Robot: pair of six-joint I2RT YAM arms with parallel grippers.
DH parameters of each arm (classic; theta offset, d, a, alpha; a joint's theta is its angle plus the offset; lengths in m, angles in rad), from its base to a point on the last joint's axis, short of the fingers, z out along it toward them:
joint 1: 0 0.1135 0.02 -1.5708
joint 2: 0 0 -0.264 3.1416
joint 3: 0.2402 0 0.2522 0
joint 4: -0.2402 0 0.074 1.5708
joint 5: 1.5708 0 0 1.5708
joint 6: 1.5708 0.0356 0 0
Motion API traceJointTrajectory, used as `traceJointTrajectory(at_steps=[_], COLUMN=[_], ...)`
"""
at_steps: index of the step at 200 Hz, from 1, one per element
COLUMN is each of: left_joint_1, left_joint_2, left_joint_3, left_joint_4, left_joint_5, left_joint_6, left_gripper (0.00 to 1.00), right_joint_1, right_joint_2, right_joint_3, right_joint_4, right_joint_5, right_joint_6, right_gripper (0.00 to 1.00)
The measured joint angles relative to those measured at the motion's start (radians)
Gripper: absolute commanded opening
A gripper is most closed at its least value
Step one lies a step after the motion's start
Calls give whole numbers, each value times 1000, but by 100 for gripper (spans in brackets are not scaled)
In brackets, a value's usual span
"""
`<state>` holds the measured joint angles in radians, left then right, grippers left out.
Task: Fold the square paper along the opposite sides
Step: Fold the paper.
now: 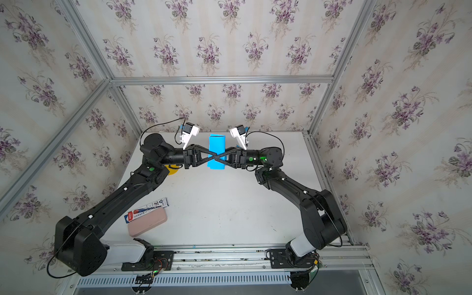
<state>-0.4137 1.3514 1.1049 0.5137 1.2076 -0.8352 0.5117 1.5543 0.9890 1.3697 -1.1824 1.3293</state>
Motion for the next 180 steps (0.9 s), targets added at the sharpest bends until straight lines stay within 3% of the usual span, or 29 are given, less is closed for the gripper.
traceJointTrajectory(at_steps=[42,82,124,180], left_joint_1=[2,14,14,-1], left_joint_2=[10,11,15,15], left_joint_3=[0,-4,-6,-11], left_joint_4=[73,97,97,96], left_joint_5=[21,18,2,-5], left_joint_6=[-62,-76,-86,-83], left_gripper=[13,13,16,20], right_joint_1=[-3,-4,-4,-4], right_joint_2=[37,36,34,41], right_joint_3=[0,-11,-19,-10], right_joint_4=[156,208,227,232], right_joint_5=[-6,-16,-27,-37], right_joint_6=[141,193,215,216], right_gripper=[39,39,23,15])
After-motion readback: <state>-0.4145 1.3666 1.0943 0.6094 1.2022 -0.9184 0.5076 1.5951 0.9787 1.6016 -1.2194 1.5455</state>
